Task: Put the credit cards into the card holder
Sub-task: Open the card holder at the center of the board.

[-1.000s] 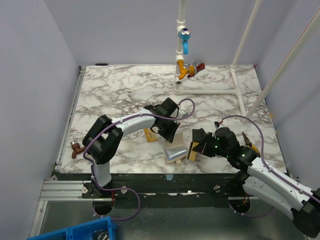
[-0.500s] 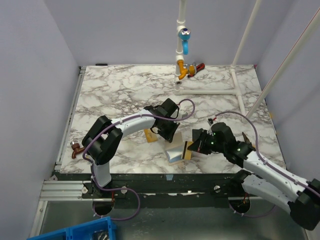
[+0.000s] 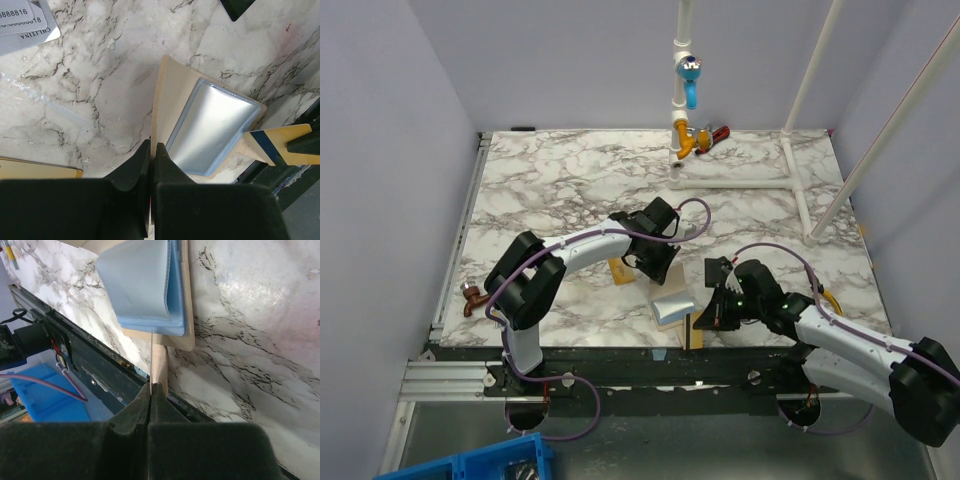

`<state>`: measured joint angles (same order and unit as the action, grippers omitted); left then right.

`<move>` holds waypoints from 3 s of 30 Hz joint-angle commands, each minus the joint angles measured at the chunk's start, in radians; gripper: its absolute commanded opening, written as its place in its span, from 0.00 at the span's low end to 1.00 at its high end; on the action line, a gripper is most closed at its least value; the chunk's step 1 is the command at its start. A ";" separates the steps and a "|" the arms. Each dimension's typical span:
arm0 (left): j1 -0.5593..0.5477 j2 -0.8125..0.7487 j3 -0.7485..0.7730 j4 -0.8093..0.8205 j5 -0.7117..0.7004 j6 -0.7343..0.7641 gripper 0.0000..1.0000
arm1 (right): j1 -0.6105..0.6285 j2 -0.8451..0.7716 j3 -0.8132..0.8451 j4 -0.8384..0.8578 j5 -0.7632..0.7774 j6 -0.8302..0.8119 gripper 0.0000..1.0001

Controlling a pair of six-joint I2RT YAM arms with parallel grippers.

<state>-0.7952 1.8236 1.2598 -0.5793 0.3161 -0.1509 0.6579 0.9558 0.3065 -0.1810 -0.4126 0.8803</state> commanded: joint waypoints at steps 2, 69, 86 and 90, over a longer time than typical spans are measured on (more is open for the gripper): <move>-0.012 0.002 0.012 -0.004 -0.026 0.001 0.01 | -0.002 0.022 -0.001 0.036 -0.033 -0.021 0.01; 0.076 -0.019 0.032 -0.039 0.113 0.065 0.28 | -0.002 0.288 0.146 0.256 0.058 -0.074 0.01; 0.027 0.020 0.050 -0.054 0.038 0.051 0.01 | -0.003 0.160 0.043 0.203 -0.045 -0.052 0.01; 0.028 0.032 0.047 -0.052 0.055 0.043 0.00 | -0.003 0.119 0.004 0.185 -0.083 -0.054 0.01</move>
<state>-0.7677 1.8282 1.2961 -0.6285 0.3813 -0.0982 0.6579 1.1103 0.3489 0.0502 -0.4263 0.8215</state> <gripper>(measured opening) 0.022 0.009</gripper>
